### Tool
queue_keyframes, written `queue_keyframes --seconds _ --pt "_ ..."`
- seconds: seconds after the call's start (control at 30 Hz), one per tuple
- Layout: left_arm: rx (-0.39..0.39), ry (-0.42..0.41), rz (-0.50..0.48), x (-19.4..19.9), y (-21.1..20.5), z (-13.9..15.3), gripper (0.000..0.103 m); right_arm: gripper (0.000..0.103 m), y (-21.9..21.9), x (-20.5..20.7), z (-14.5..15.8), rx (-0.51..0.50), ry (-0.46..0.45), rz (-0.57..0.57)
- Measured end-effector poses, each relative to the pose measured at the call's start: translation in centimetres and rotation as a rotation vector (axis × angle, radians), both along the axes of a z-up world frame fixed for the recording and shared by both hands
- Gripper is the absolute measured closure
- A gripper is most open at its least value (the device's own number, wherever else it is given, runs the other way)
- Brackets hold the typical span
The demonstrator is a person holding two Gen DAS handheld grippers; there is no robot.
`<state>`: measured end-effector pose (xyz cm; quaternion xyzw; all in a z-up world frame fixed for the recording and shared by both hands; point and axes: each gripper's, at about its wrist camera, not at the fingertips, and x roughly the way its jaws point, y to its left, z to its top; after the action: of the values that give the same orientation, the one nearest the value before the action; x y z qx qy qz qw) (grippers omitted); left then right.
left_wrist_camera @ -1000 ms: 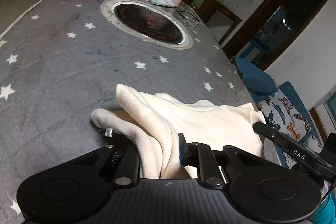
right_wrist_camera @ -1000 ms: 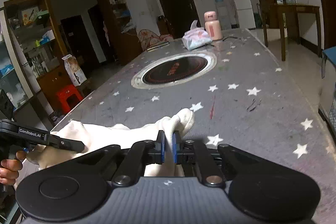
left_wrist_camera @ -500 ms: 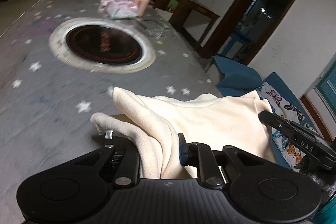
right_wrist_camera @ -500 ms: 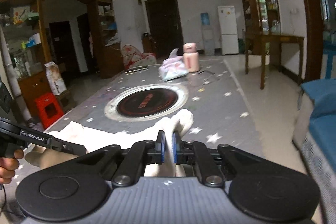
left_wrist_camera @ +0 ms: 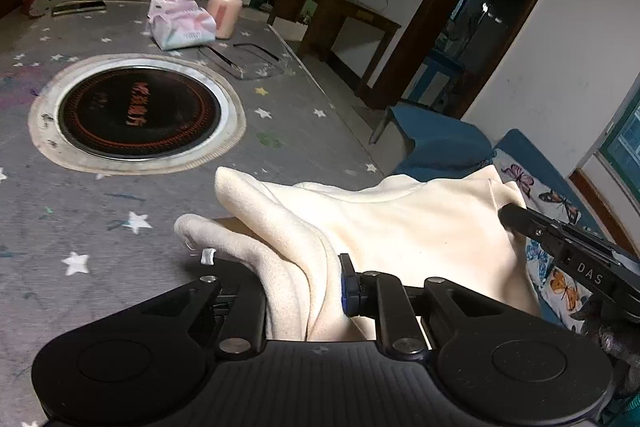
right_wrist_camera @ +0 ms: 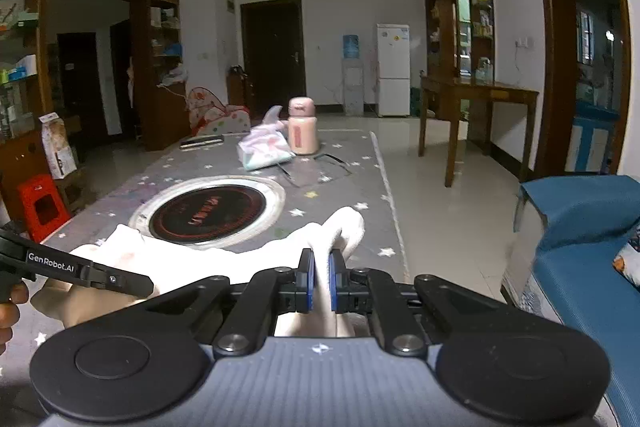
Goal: Fold clothes
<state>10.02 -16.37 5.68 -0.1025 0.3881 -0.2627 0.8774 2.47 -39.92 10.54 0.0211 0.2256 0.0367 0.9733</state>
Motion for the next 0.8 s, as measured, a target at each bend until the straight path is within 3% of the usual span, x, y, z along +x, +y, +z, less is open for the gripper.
queue_keyframes --seconds 0.53,0.8 --pt "0.094 0.070 -0.010 0.8 -1.7 -4.7 0.085 0.096 -2.7 1.6 -7.4 0.019 0.180 -0.096" --pt "0.138 0.063 0.004 0.7 -1.3 -5.1 0.069 0.092 -3.4 2.3 -8.1 -0.018 0.218 -0.147"
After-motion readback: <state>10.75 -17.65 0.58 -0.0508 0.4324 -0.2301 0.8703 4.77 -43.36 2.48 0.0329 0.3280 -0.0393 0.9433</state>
